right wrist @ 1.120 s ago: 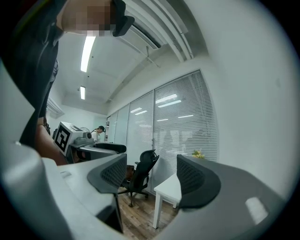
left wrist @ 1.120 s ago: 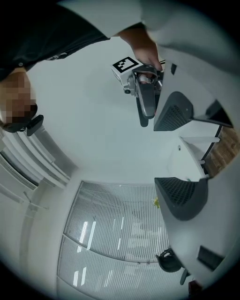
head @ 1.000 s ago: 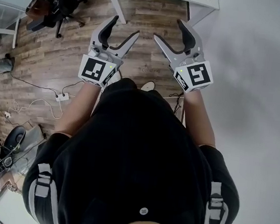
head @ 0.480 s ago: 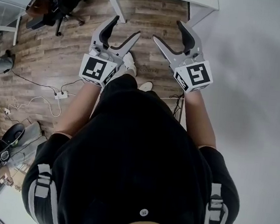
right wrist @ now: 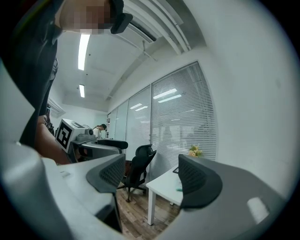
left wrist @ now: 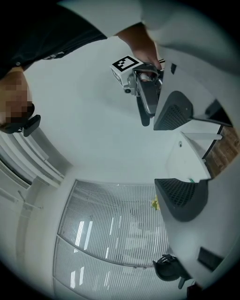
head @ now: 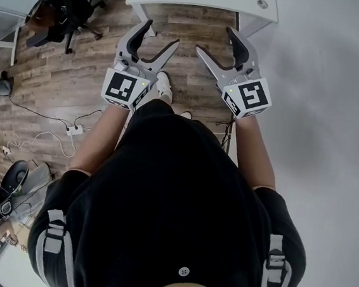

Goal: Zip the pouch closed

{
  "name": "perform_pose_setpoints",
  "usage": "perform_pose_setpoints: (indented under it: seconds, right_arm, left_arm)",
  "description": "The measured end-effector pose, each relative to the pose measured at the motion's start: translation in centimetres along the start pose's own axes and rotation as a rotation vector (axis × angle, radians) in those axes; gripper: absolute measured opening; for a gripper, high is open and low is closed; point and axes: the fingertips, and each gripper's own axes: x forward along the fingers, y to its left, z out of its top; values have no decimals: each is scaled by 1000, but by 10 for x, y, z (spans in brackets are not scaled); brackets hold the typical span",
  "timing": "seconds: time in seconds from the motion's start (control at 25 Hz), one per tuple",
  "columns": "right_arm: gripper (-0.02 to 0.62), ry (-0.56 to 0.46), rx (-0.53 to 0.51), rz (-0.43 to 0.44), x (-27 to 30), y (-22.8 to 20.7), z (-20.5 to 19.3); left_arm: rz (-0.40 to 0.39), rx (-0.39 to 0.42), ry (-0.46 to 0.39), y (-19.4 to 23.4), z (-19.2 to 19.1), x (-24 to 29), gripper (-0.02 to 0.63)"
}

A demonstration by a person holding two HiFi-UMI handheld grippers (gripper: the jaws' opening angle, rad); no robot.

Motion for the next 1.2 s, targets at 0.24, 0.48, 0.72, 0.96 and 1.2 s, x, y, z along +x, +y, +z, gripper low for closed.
perform_pose_setpoints:
  seconds: [0.24, 0.48, 0.72, 0.96, 1.2]
  right_arm:
    - [351, 20, 2, -8, 45, -31, -3]
    - [351, 34, 8, -15, 99, -59, -2]
    - [351, 34, -5, -32, 87, -68, 18]
    - [351, 85, -5, -42, 187, -84, -5]
    - [351, 103, -5, -61, 204, -103, -6]
  left_arm:
    - [-12, -11, 2, 41, -4, 37, 307]
    - [-19, -22, 5, 91, -5, 69, 307]
    - [-33, -13, 2, 82, 15, 78, 307]
    - [-53, -47, 14, 180, -16, 105, 307]
    - [-58, -68, 27, 201, -21, 124, 307]
